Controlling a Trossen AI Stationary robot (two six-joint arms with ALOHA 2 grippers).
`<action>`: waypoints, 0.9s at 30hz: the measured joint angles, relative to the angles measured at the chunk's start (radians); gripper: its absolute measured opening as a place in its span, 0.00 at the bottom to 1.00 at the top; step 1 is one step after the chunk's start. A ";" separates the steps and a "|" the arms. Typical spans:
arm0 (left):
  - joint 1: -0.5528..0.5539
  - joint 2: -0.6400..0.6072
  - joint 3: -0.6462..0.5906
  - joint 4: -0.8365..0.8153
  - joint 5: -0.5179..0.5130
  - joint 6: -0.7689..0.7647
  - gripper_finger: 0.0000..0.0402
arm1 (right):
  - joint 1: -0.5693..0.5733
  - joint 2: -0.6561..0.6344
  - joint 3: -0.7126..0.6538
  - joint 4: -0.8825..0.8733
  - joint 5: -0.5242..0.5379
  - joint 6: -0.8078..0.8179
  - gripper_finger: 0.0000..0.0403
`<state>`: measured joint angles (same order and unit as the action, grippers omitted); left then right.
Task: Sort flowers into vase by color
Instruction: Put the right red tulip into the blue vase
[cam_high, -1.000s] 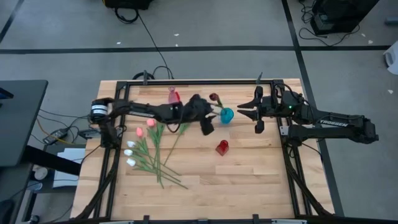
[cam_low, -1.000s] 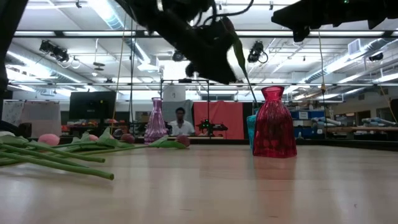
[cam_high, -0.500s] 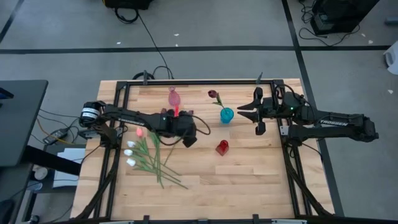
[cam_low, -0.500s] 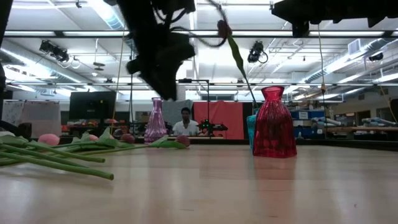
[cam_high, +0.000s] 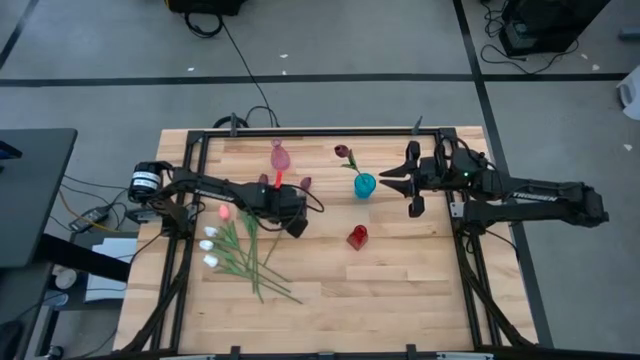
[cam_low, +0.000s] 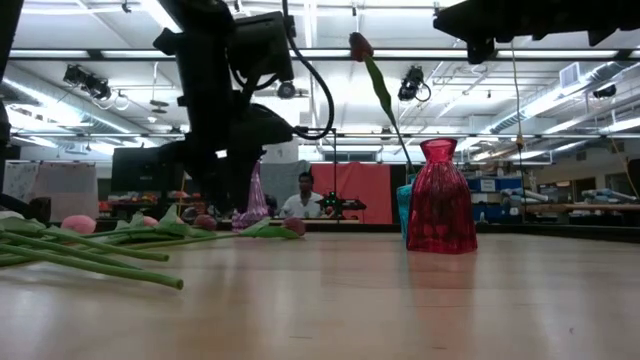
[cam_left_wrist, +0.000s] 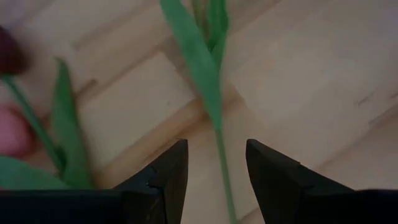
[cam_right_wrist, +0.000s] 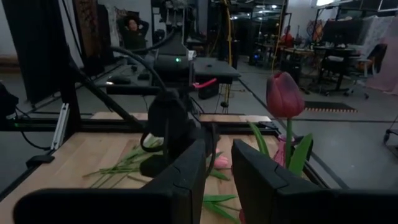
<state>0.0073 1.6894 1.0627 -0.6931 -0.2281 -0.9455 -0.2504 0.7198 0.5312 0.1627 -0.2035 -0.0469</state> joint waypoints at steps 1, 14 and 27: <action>0.001 0.000 -0.004 0.002 0.006 -0.004 0.42 | 0.000 0.005 0.000 -0.001 0.000 -0.001 0.22; 0.001 0.104 -0.004 0.016 0.067 0.012 0.42 | 0.000 0.048 0.000 0.034 0.000 -0.001 0.22; -0.007 0.097 0.018 -0.013 0.057 0.109 0.03 | 0.000 0.047 0.000 0.032 0.000 -0.001 0.22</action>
<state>0.0001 1.7860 1.0804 -0.7063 -0.1715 -0.8363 -0.2504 0.7672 0.5312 0.1942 -0.2031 -0.0475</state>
